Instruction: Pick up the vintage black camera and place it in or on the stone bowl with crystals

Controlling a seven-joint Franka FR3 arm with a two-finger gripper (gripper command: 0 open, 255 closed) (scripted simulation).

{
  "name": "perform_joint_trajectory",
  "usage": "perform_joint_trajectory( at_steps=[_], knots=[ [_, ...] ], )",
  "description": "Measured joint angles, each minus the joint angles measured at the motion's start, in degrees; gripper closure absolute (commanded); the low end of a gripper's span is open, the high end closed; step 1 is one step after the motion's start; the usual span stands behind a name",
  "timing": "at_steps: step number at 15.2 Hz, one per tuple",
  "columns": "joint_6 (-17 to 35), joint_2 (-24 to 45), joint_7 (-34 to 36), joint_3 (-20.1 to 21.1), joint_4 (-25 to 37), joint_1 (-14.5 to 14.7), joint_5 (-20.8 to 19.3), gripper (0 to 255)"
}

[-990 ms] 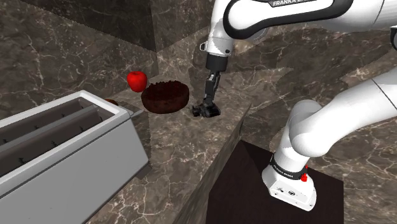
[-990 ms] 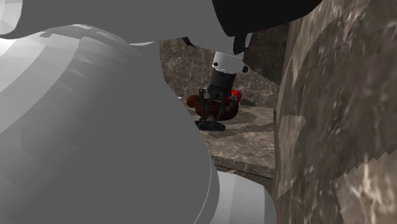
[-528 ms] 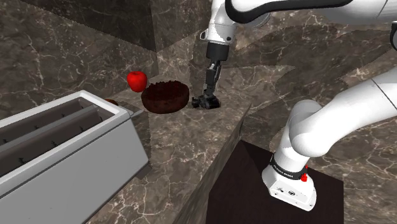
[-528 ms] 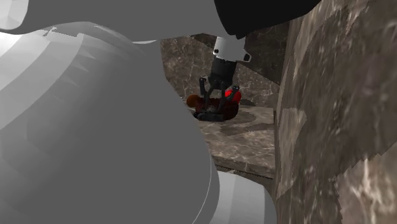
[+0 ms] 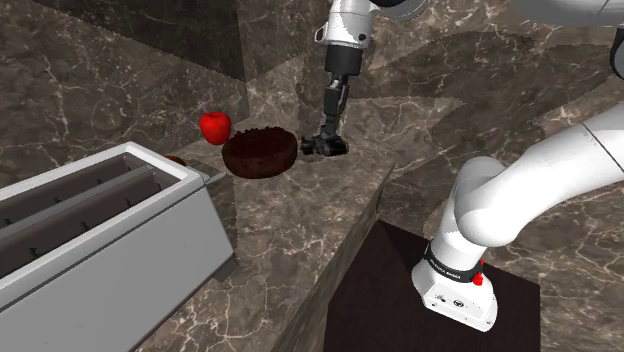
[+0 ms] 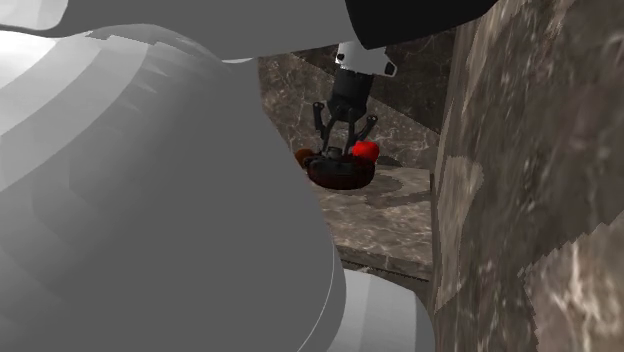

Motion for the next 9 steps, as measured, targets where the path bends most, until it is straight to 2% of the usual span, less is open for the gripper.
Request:
perform_joint_trajectory(
  at_steps=[9],
  knots=[
    [-6.2, 1.6, 1.4, -0.2, 7.9, 0.2, -0.1, 255]
  ],
)
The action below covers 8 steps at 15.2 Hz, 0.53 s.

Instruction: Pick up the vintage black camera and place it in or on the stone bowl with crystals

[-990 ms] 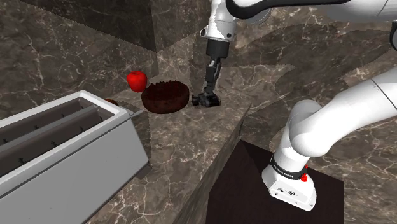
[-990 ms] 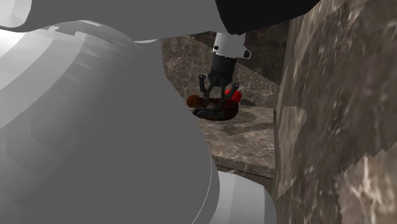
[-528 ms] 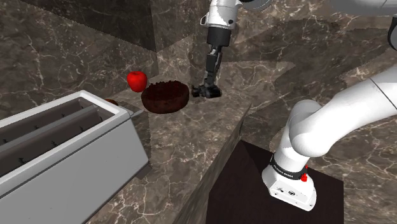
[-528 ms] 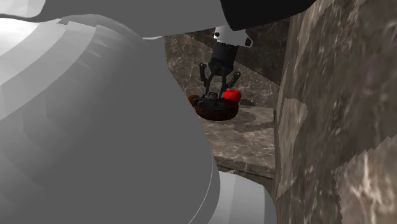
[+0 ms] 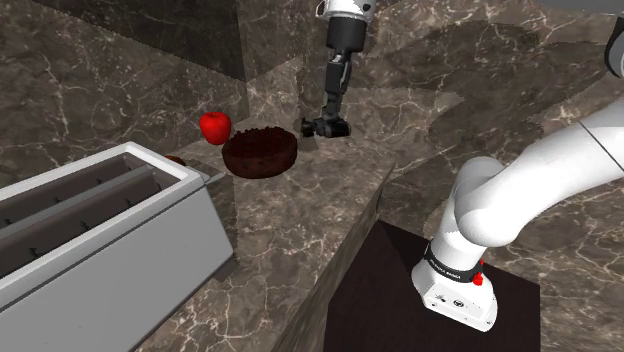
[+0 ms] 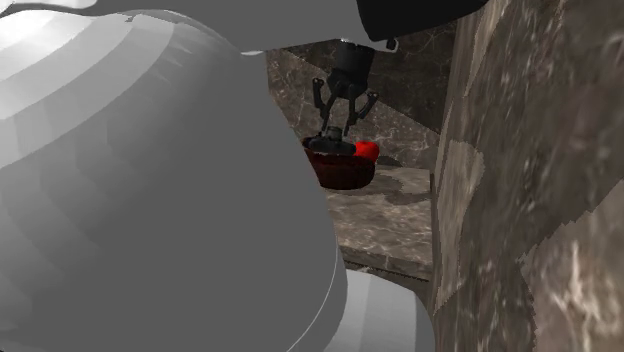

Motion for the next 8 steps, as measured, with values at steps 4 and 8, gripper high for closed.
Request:
perform_joint_trajectory(
  at_steps=[4, 8],
  knots=[
    [1.6, 6.5, 0.1, 0.3, 5.0, 0.3, 0.2, 255],
    [3.7, 15.4, 0.8, 1.0, 11.9, 0.7, 0.6, 255]
  ],
)
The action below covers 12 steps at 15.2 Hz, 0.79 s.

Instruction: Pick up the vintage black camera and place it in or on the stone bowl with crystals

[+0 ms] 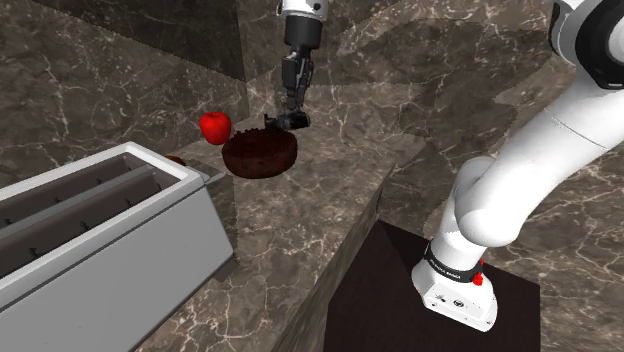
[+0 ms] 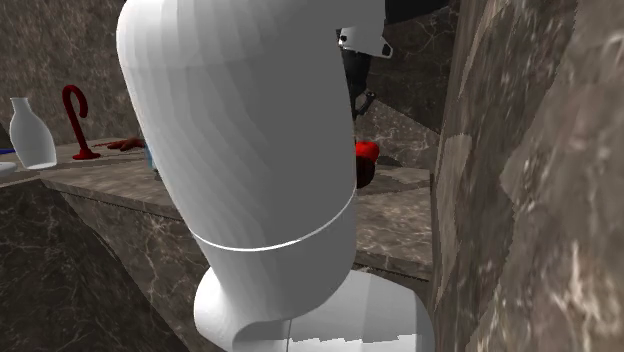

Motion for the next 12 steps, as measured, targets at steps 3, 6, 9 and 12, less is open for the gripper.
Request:
perform_joint_trajectory(
  at_steps=[3, 6, 9, 12],
  knots=[
    [0.2, 6.8, -0.2, -0.1, 6.5, 0.0, -0.1, 255],
    [1.5, 11.0, 0.3, 0.3, 9.5, 0.3, 0.0, 255],
    [3.3, 11.2, -0.1, 0.4, 7.9, 0.3, 0.1, 255],
    [5.8, 10.6, -0.6, 0.4, 4.8, 0.3, 0.1, 255]
  ],
)
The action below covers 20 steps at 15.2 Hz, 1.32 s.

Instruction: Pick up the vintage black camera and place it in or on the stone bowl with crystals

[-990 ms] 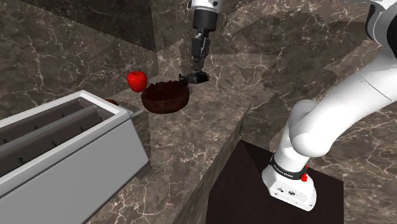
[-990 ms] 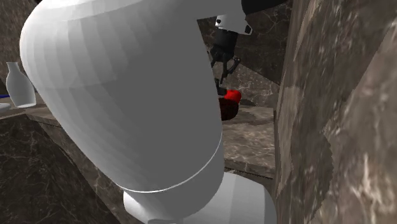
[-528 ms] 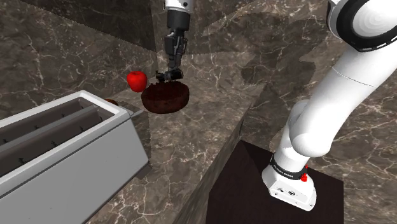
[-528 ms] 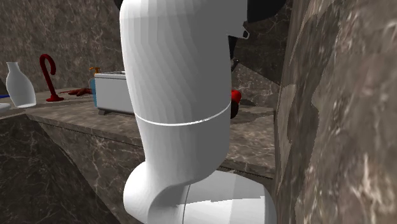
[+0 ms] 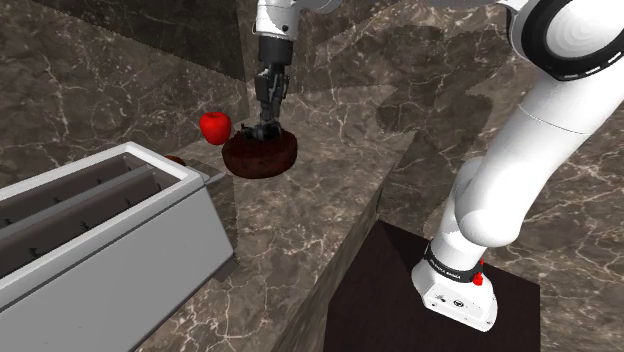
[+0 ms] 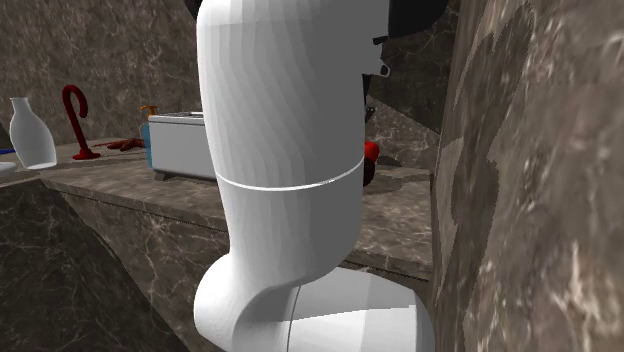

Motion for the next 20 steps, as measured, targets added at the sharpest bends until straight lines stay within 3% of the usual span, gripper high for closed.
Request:
perform_joint_trajectory(
  at_steps=[4, 11, 12, 18, 20],
  knots=[
    [3.2, -0.6, -0.5, 0.3, -3.4, 0.2, 0.3, 255],
    [3.6, -0.7, -0.8, 0.2, -3.8, 0.0, 0.3, 255],
    [3.7, -0.7, -0.8, 0.3, -3.9, 0.0, 0.3, 0],
    [3.9, -0.2, -0.7, 0.2, -4.1, 0.0, 0.2, 0],
    [1.6, -0.1, -0.7, -0.1, -1.7, -0.2, 0.0, 0]
  ],
)
